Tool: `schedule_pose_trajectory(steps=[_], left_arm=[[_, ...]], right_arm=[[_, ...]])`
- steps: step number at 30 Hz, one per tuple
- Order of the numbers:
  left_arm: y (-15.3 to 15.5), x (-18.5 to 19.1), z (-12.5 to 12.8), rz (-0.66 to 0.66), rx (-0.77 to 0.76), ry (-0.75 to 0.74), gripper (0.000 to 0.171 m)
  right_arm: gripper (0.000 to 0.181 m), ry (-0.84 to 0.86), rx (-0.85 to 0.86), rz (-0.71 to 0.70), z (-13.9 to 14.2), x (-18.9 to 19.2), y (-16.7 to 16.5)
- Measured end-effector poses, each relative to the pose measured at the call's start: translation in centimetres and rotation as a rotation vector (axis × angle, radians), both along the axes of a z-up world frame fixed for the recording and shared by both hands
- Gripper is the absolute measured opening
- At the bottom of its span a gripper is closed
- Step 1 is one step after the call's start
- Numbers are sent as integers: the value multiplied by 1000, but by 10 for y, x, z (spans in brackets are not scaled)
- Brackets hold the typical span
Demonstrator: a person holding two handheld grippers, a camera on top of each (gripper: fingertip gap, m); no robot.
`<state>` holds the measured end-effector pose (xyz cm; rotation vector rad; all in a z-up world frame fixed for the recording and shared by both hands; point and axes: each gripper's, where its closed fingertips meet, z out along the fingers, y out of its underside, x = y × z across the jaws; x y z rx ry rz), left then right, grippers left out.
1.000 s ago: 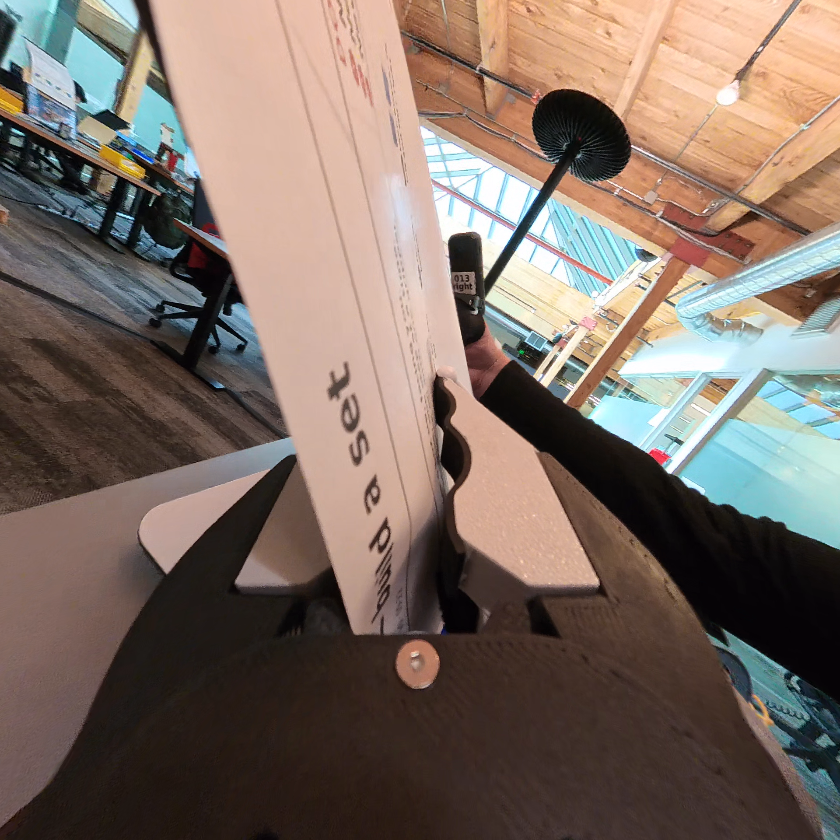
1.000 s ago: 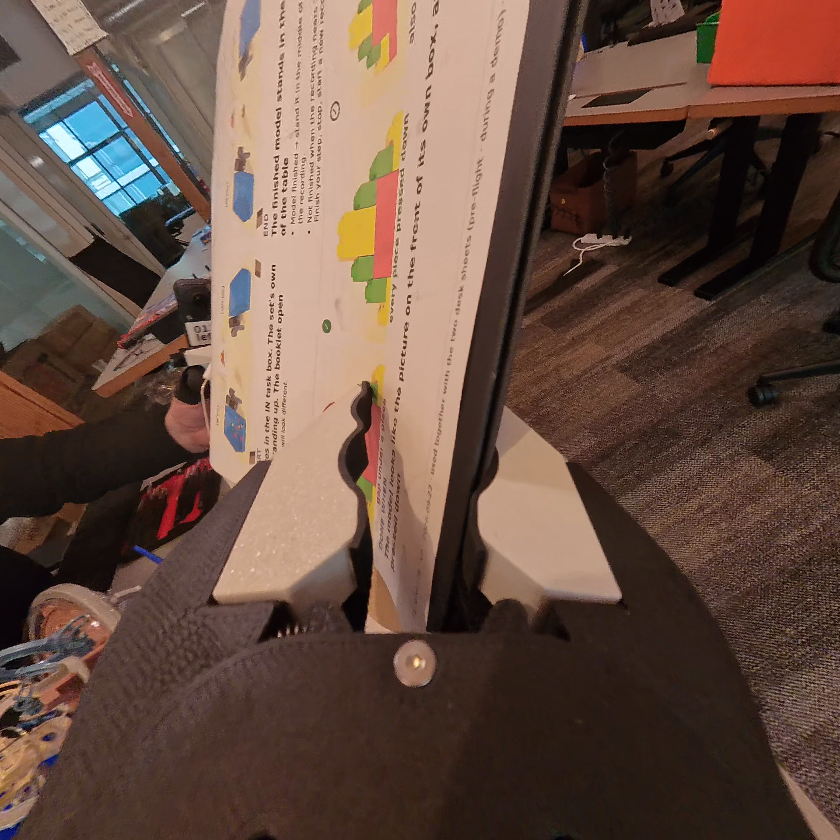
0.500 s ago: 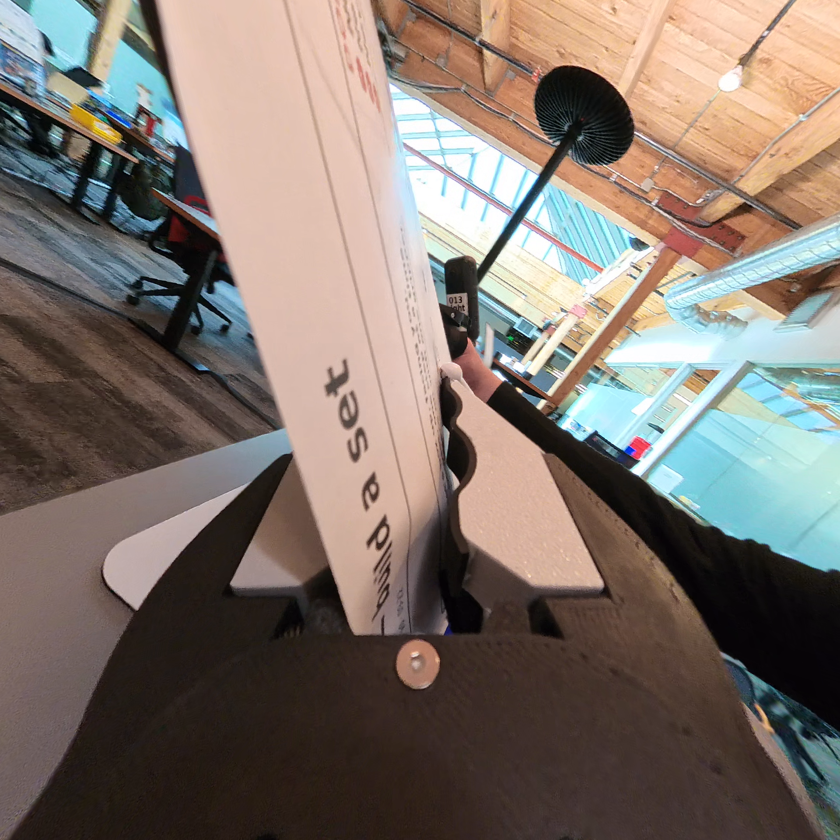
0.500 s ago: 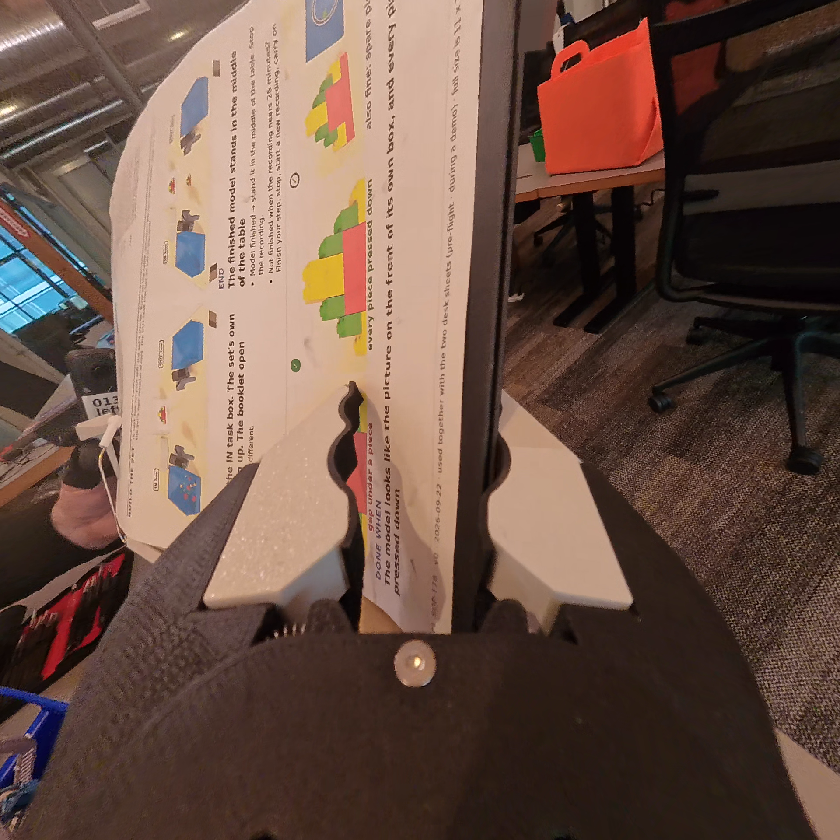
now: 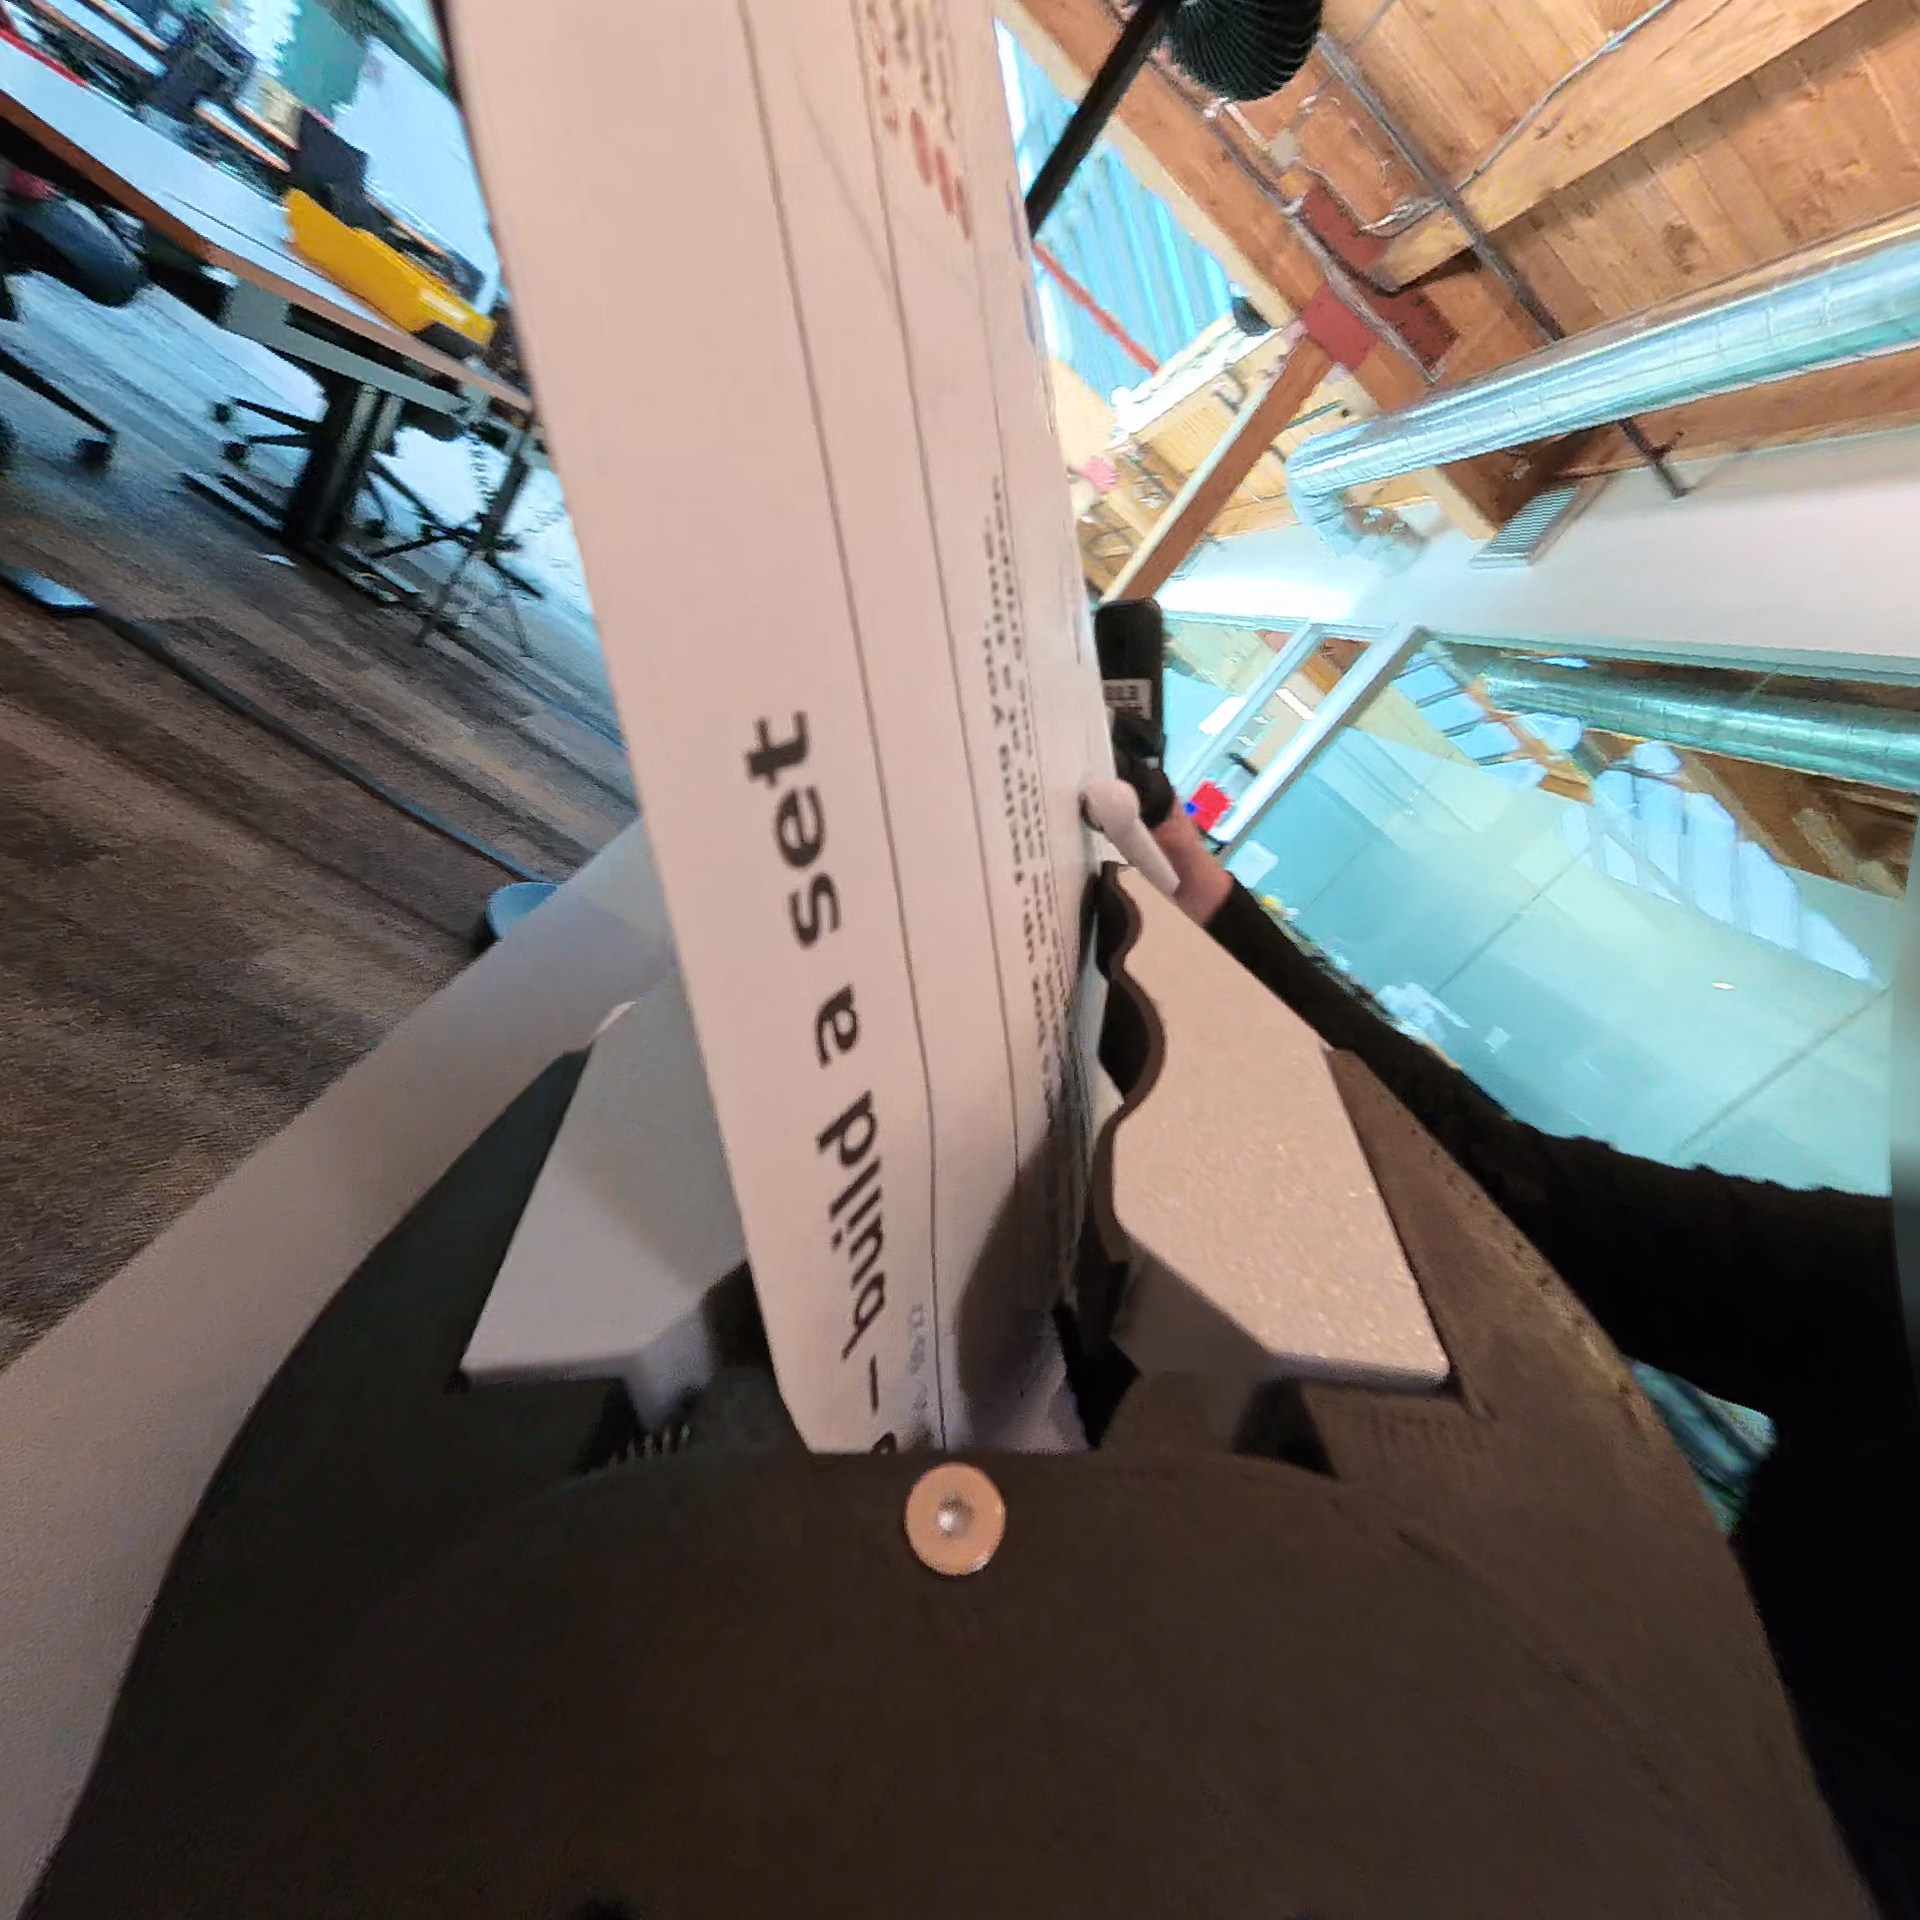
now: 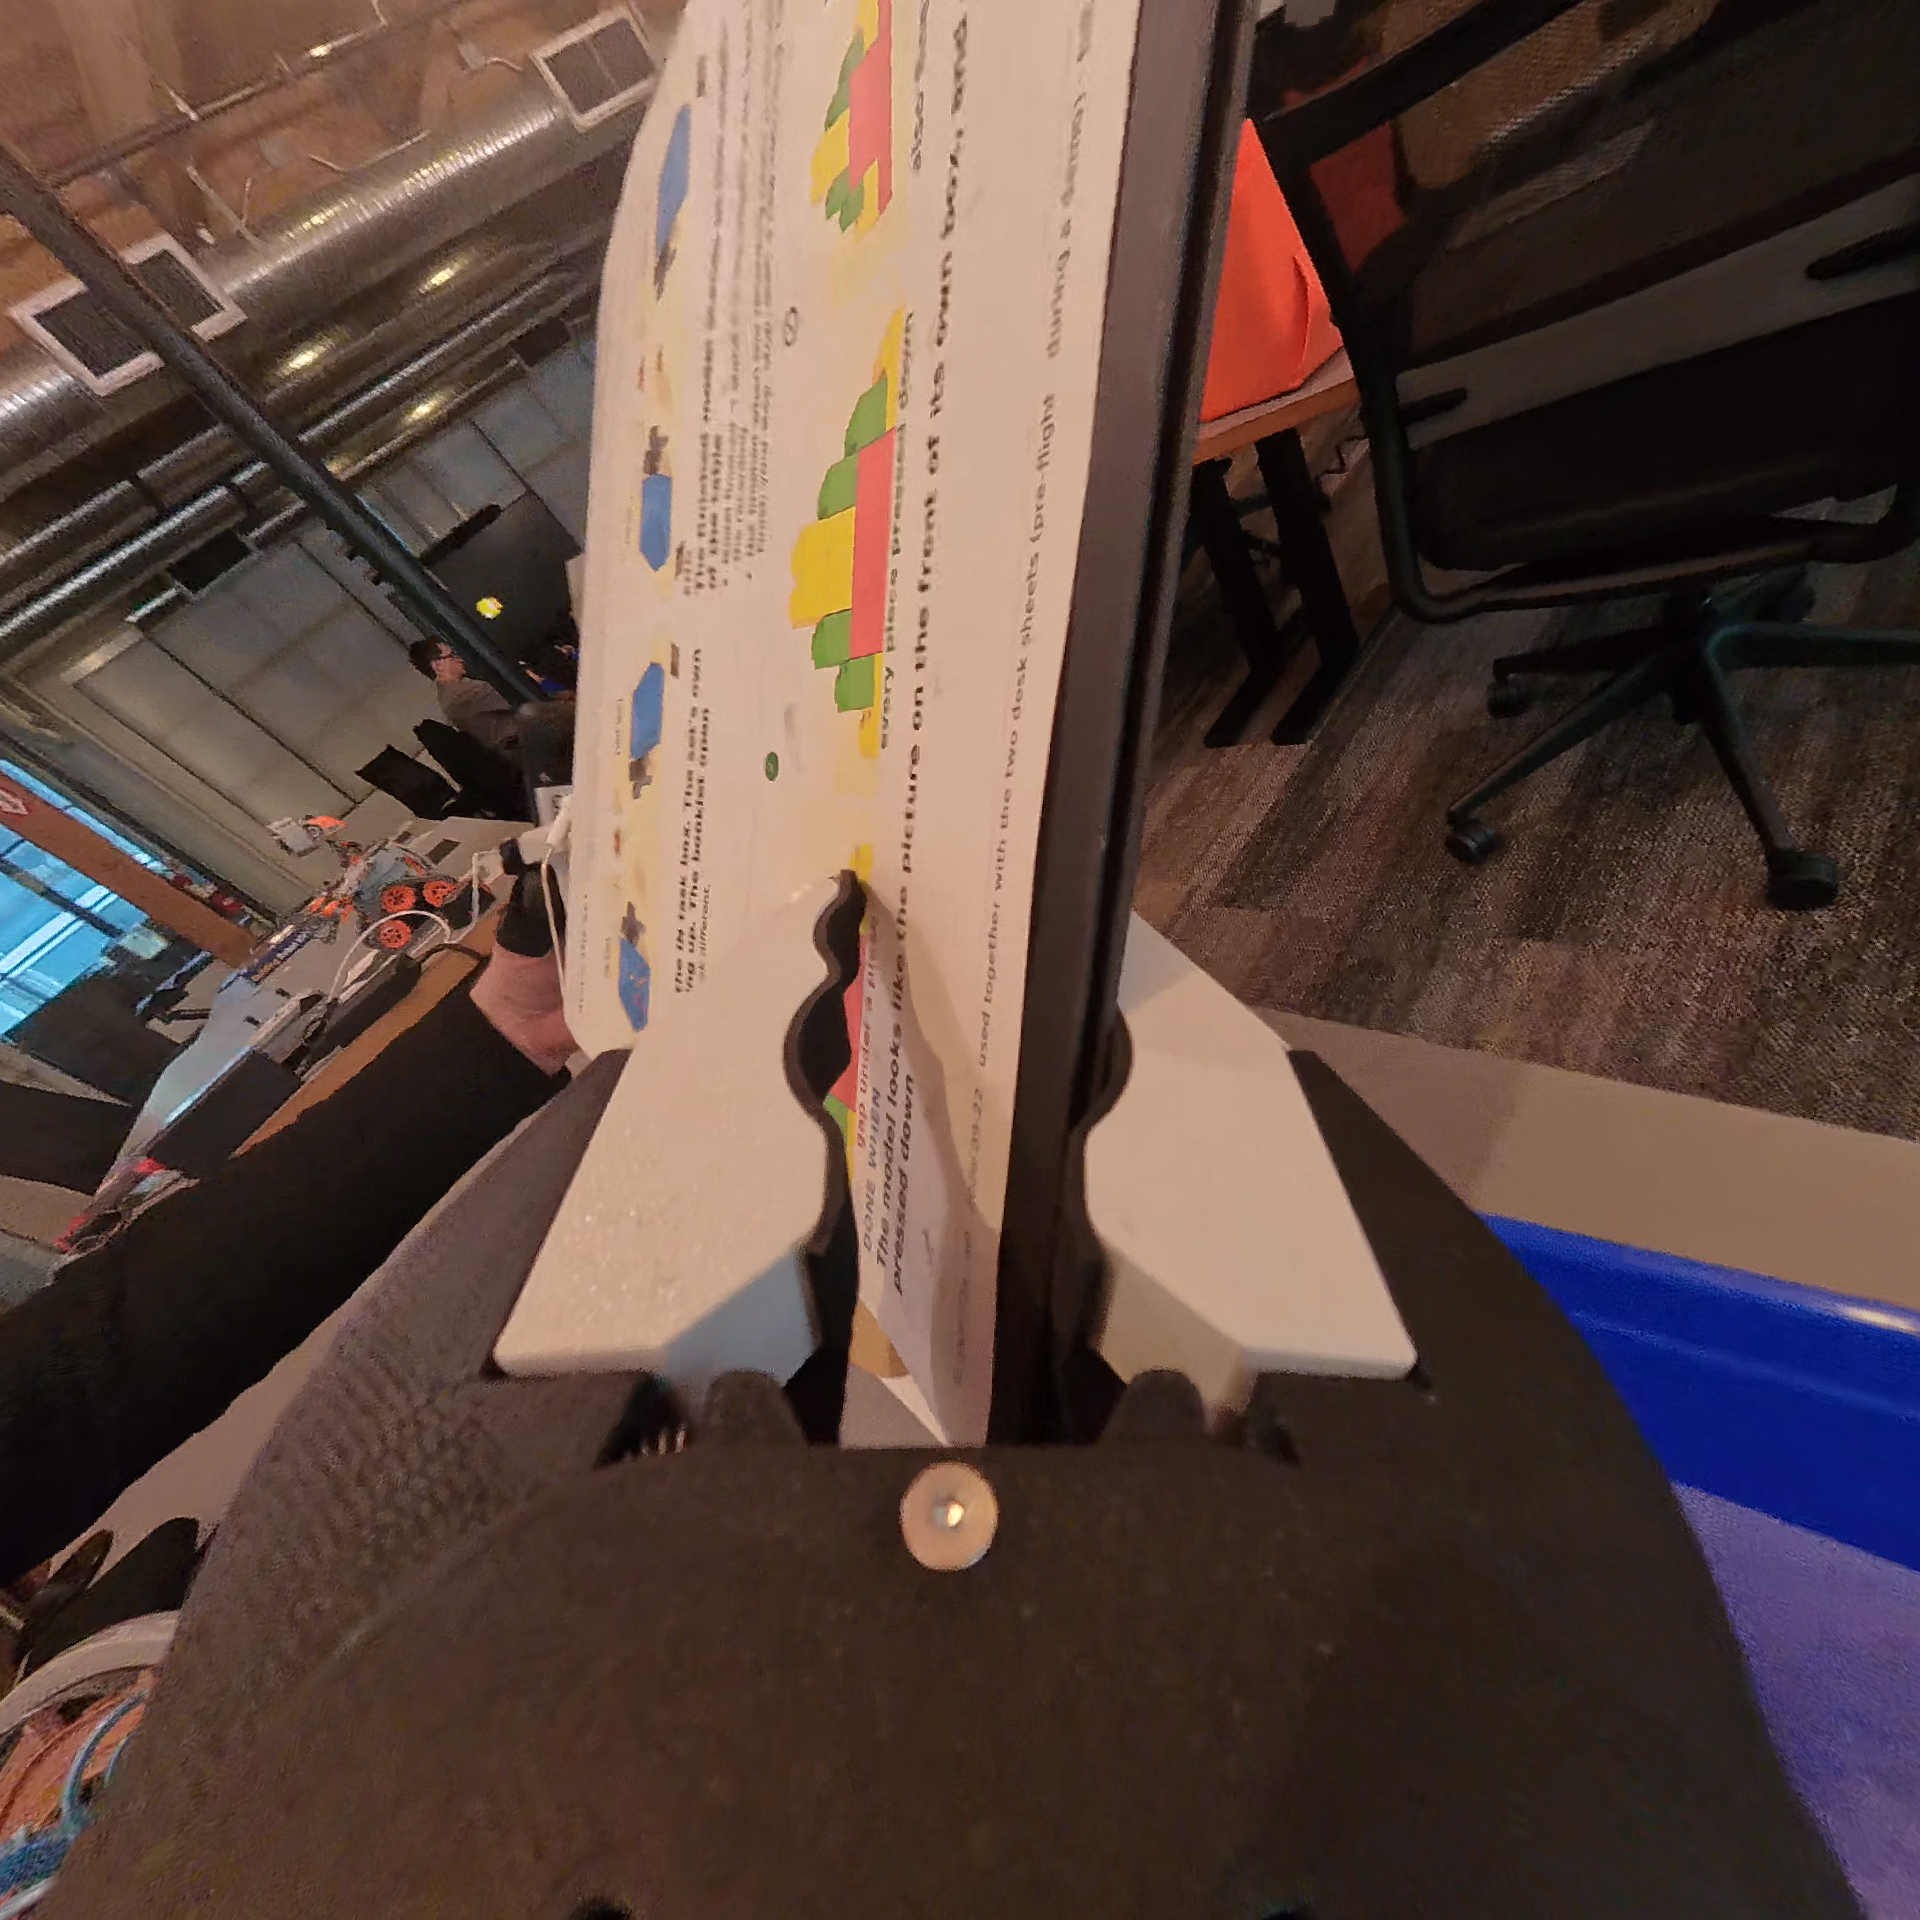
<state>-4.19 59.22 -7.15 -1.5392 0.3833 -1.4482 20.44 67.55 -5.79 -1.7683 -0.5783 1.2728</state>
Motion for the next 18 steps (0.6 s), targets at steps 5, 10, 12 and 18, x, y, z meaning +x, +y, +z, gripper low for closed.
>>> schedule_pose_trajectory(steps=[5, 10, 12, 18], left_arm=[[1, -24, 1, 191, -5, 157, 99], [-30, -74, 5, 454, -60, 414, 139], [-68, -63, 37, 450, 37, 402, 129], [-218, 69, 0, 32, 65, 635, 115]], right_arm=[[70, -70, 7, -104, 3, 33, -1], [75, -293, 145, -159, 15, 74, -39], [72, -404, 201, -117, 15, 82, -74], [70, -685, 217, 20, -29, 105, -200]])
